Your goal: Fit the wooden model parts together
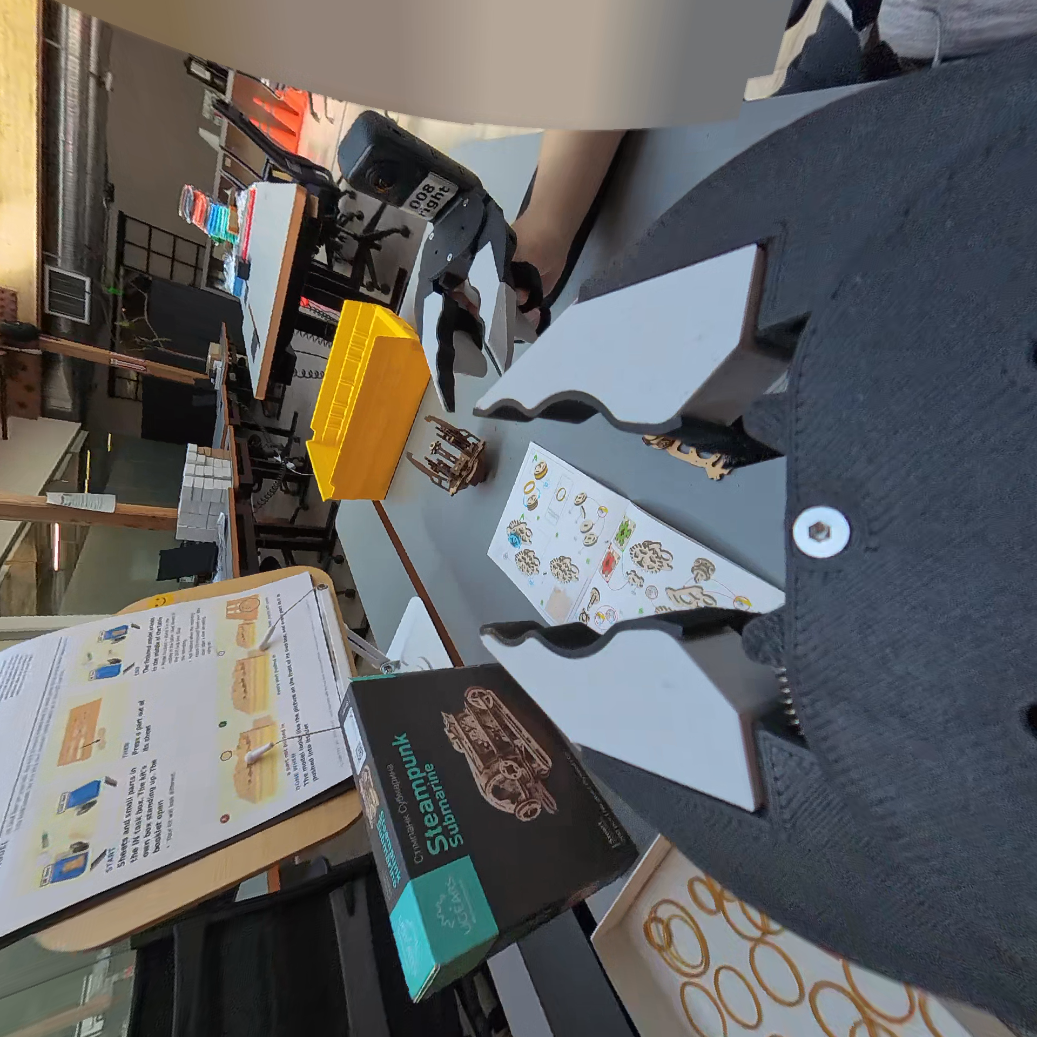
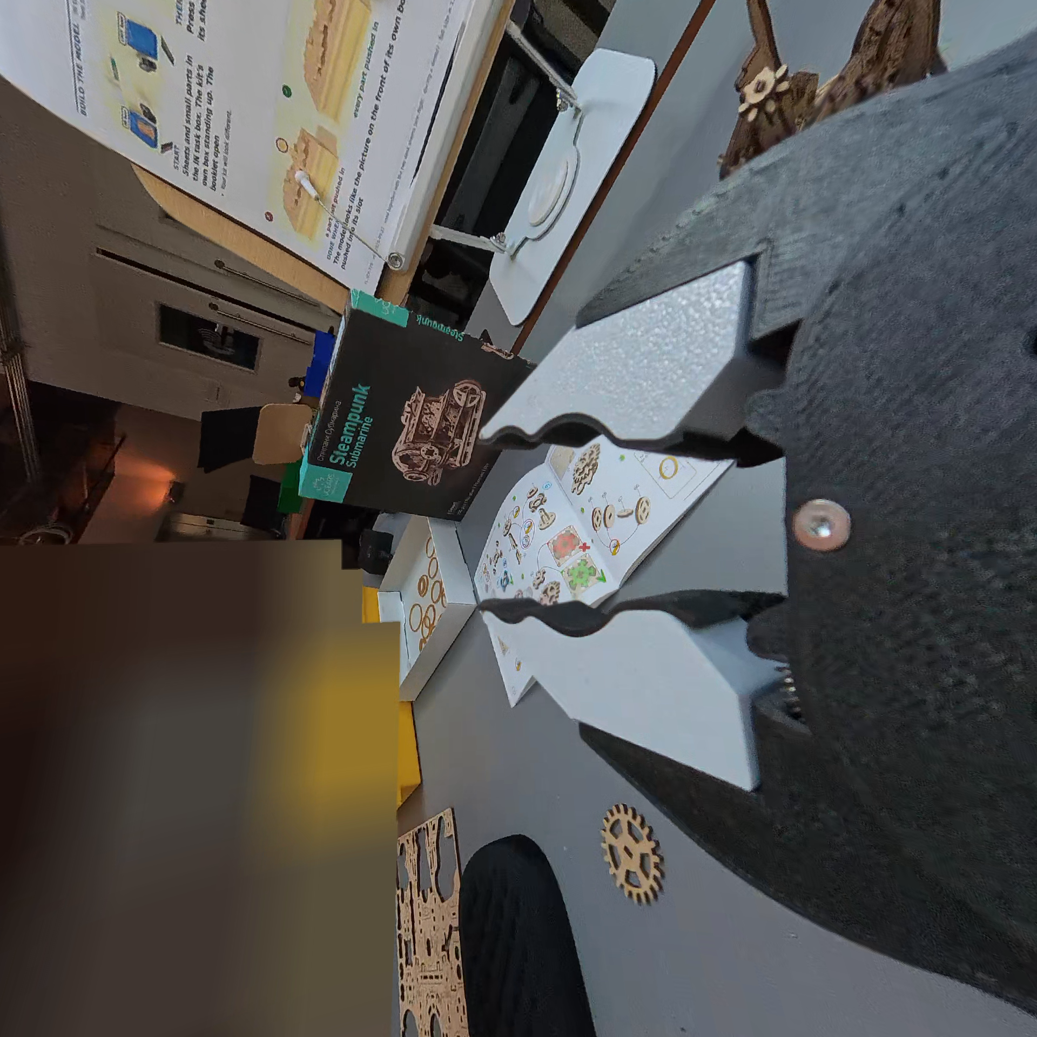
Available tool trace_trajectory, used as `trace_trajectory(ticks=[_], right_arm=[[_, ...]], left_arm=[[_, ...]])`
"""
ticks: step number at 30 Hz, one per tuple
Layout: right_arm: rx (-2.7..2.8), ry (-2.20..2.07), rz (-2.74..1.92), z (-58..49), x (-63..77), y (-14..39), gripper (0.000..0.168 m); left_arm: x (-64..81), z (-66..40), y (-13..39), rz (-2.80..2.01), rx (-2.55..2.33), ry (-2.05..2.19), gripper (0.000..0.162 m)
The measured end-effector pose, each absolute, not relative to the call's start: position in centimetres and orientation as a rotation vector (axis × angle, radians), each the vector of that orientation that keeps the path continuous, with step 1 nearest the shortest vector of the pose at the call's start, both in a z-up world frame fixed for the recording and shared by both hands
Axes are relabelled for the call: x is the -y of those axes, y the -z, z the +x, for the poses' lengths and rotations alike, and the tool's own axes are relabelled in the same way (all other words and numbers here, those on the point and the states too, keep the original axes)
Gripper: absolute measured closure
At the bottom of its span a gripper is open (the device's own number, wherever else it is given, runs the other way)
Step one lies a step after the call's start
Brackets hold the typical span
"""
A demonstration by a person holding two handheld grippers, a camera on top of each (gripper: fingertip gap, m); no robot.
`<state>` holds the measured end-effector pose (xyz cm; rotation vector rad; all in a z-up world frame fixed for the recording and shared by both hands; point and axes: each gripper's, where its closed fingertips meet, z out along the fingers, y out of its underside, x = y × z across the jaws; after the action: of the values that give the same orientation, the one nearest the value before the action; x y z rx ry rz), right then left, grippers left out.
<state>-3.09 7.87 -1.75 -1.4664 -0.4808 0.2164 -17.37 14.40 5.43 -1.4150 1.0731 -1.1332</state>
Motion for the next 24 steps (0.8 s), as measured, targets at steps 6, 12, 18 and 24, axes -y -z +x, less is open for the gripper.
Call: trace_trajectory(ticks=[6,12,18,24], right_arm=[[0.525,-0.312,-1.382,-4.7,-5.6,0.3,0.116],[0.606,-0.287,-1.438,-5.4,-5.1,3.5,0.117],[0.622,-0.404,-1.516,-6.2,-5.3,5.6,0.118],[0.655,-0.492,-1.604,-6.9,-5.2,7.2,0.122]], left_arm=[[-14.2,-18.3,-3.3,-1.261,-1.089,0.954,0.102],[-15.2,-18.3,-0.9,-1.315,-0.995,1.095,0.096],[-16.5,-19.0,0.8,-1.352,-0.992,1.057,0.1],[-16.1,-19.0,1.5,-1.354,-0.995,1.118,0.106]])
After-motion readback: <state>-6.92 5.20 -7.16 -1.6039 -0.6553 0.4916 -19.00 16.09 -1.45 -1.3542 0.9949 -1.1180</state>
